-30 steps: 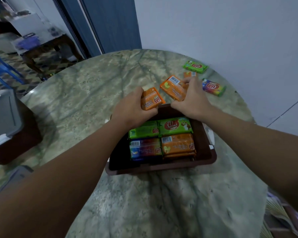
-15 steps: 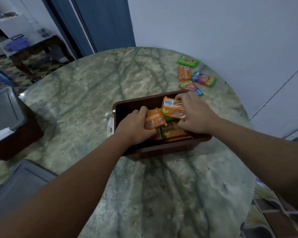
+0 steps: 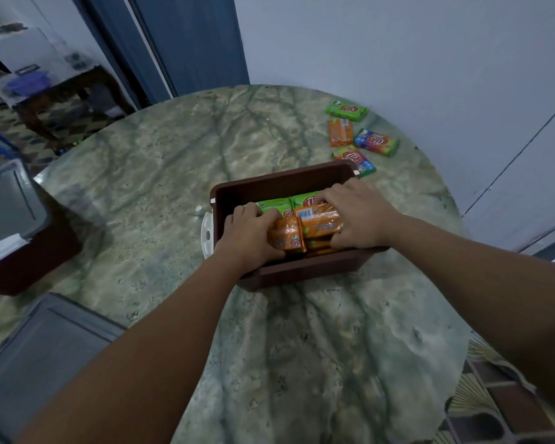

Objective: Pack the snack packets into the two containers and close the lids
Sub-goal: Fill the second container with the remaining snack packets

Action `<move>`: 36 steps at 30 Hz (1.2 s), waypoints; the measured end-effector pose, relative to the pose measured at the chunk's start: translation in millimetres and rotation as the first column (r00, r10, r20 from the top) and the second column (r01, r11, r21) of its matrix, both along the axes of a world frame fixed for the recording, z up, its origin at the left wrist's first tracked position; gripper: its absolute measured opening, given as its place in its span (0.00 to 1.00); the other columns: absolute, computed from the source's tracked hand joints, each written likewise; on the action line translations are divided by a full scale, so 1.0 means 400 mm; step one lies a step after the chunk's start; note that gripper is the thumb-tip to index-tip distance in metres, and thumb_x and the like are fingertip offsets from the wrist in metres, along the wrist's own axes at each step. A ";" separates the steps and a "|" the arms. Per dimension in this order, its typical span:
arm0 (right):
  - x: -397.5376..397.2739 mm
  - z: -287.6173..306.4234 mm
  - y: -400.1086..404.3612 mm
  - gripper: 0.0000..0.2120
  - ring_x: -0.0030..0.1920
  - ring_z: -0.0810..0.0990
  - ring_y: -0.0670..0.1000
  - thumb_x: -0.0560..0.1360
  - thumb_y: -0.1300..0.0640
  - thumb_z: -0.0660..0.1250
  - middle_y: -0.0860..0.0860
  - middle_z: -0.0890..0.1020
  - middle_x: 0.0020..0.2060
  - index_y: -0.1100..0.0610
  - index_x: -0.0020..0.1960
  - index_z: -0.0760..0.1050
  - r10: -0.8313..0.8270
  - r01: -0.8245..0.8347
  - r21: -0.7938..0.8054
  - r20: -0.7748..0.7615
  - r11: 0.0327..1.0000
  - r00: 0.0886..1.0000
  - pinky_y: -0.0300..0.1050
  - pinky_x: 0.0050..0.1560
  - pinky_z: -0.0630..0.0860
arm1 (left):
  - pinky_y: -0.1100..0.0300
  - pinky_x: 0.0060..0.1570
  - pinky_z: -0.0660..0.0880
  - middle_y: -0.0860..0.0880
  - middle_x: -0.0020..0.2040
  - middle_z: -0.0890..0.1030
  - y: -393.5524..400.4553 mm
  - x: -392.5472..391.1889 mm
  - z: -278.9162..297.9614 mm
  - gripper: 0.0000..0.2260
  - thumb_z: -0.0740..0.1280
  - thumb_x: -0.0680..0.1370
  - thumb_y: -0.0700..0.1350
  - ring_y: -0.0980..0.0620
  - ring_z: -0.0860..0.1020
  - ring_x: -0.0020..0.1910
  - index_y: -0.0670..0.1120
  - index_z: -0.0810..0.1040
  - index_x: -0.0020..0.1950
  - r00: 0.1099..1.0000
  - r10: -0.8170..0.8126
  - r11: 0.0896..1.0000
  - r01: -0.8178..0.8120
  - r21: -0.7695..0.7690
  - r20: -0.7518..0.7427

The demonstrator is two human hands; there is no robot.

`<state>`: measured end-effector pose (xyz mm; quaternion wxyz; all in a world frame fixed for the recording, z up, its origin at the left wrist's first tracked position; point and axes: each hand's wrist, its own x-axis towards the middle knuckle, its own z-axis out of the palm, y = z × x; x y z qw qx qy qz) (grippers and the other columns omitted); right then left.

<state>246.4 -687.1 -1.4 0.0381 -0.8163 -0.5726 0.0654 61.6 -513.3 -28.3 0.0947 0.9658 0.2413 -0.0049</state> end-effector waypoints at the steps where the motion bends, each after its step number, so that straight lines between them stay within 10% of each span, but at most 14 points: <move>1: 0.001 -0.001 0.002 0.41 0.61 0.67 0.52 0.61 0.35 0.69 0.47 0.75 0.60 0.44 0.71 0.65 0.013 -0.013 -0.016 -0.001 1.000 1.000 0.52 0.62 0.64 | 0.49 0.62 0.66 0.49 0.59 0.68 0.000 0.001 0.000 0.34 0.76 0.65 0.64 0.46 0.66 0.60 0.59 0.71 0.68 1.000 0.002 1.000 -0.002 -0.015 0.000; 36: 0.000 0.006 0.011 0.36 0.63 0.68 0.52 0.68 0.33 0.72 0.48 0.73 0.64 0.39 0.73 0.67 0.092 -0.079 -0.119 0.104 0.990 0.990 0.53 0.67 0.62 | 0.48 0.60 0.71 0.52 0.53 0.70 -0.008 0.000 0.004 0.30 0.81 0.61 0.62 0.47 0.69 0.57 0.56 0.79 0.60 0.999 0.038 0.994 -0.034 -0.106 0.037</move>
